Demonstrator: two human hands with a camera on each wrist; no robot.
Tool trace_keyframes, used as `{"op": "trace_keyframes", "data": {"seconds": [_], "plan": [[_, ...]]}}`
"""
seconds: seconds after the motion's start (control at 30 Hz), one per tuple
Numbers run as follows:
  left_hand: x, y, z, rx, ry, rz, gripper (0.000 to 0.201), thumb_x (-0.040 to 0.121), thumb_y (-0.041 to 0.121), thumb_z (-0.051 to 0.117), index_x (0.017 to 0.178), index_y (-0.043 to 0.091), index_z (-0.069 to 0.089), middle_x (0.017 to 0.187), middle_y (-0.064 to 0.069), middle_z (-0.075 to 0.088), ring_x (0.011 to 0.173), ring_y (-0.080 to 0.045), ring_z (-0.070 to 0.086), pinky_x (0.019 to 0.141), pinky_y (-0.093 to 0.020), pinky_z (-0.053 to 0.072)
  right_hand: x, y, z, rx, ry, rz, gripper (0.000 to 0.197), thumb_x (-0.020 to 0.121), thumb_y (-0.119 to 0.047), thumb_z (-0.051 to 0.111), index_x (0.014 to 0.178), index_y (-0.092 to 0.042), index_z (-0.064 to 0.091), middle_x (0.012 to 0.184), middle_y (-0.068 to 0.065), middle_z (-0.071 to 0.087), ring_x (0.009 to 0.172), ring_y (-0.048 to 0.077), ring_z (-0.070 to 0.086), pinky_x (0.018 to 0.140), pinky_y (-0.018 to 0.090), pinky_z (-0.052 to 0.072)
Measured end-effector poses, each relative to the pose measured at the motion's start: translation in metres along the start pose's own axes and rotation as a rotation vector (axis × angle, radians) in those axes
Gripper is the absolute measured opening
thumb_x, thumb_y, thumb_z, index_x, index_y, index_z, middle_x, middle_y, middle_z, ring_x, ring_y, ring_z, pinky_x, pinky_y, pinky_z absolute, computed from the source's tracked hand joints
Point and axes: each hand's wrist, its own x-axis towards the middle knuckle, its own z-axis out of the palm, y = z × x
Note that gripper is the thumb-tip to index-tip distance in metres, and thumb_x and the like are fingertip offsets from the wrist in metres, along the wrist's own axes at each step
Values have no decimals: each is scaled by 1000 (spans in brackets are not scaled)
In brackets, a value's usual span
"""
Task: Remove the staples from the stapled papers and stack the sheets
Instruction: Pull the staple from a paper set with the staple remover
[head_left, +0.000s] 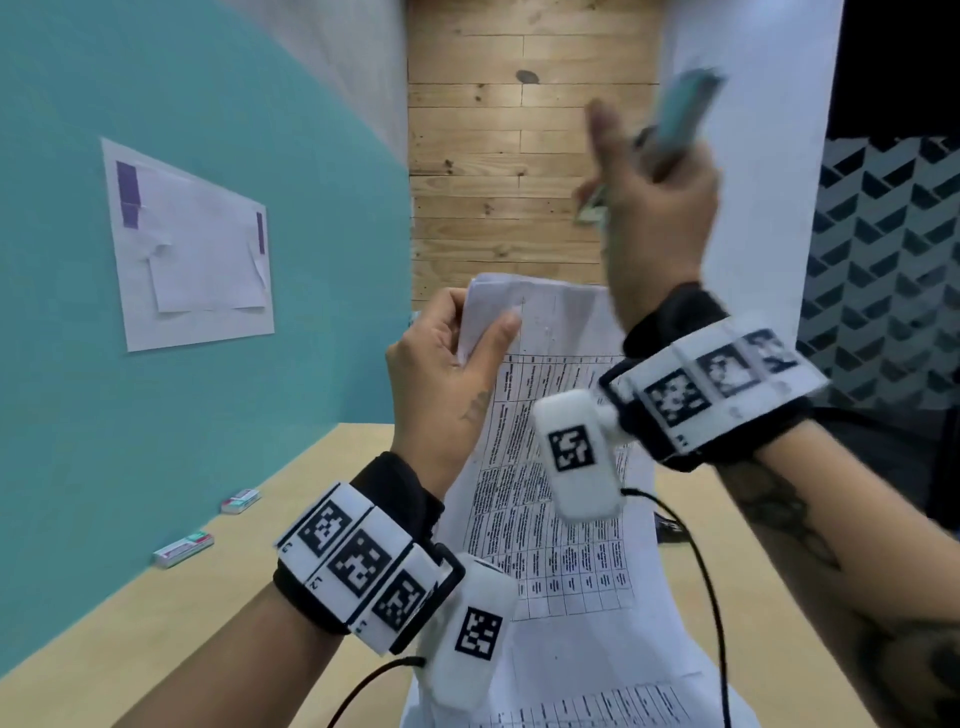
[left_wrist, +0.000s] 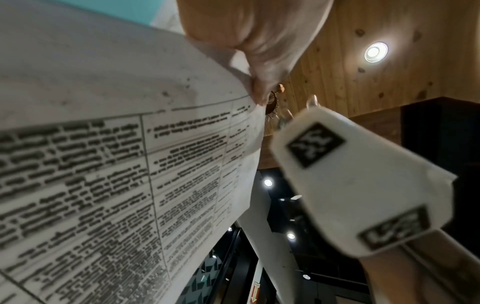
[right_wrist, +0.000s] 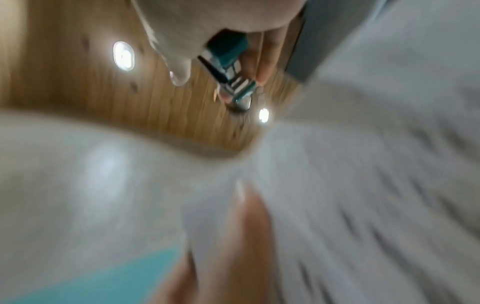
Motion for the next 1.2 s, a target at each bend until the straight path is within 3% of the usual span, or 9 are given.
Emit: {"op": "trace_keyframes", "data": {"seconds": [0.1,0.23,0.37,0.47,0.57,0.73,0.97,1.07,1.2], "plan": [[0,-1,-1,17,13,-3,11,85,25,65,79,31,59,77,-2,69,74,-25,66,66,-41,56,11,-3,-39,-18,283,-222,18,89,-21,62,81,-16,47,59,-17,48,55,-10,51,60,10,46],[2,-2,-1,-23,11,-17,7,86,25,61,83,32,61,82,-2,70,80,-27,66,75,-45,54,-19,28,-91,-187,268,-241,26,95,-27,50,105,-4,52,85,-4,53,74,-9,50,71,9,42],[4,-4,0,-36,-8,-24,7,87,23,59,86,29,62,83,-2,69,79,-25,65,74,-45,55,-76,85,-120,-207,107,137,33,92,-30,57,121,-25,42,120,-14,46,95,-16,48,87,7,40],[4,-4,2,-85,-40,-38,8,89,20,59,95,22,64,88,2,70,83,-17,66,79,-41,55,-106,114,-127,-113,-76,543,70,69,-66,65,120,-21,47,94,-15,49,79,1,50,70,26,43],[5,-3,4,-110,-63,-38,9,88,21,59,95,25,63,90,5,69,86,-15,66,82,-39,55,-118,123,-130,49,-167,869,47,93,-30,54,133,-7,45,130,9,55,116,28,54,97,45,41],[10,-7,2,-76,-40,-20,7,87,23,59,94,24,62,85,10,66,80,-10,62,76,-34,54,-120,130,-134,-9,-176,823,20,93,-11,54,72,-14,54,62,-1,55,61,16,49,55,24,37],[-26,-44,-5,-60,-195,-365,29,83,37,63,104,27,46,109,0,63,94,-5,63,86,-25,52,-104,117,-133,48,-27,711,27,93,-3,51,69,-14,47,55,-8,52,46,-1,51,48,13,41],[-58,-57,-17,-20,-352,-492,50,73,57,61,109,24,56,109,2,67,101,-13,64,90,-38,51,-97,112,-133,49,24,702,30,93,-1,50,67,-14,44,54,-6,50,35,-7,45,38,8,35],[-58,-70,-31,8,-363,-513,46,82,49,59,116,19,57,112,1,66,106,-16,61,91,-34,48,-97,110,-125,9,-72,774,21,93,-5,52,73,-12,50,63,-4,51,44,-3,52,38,7,36]]}}
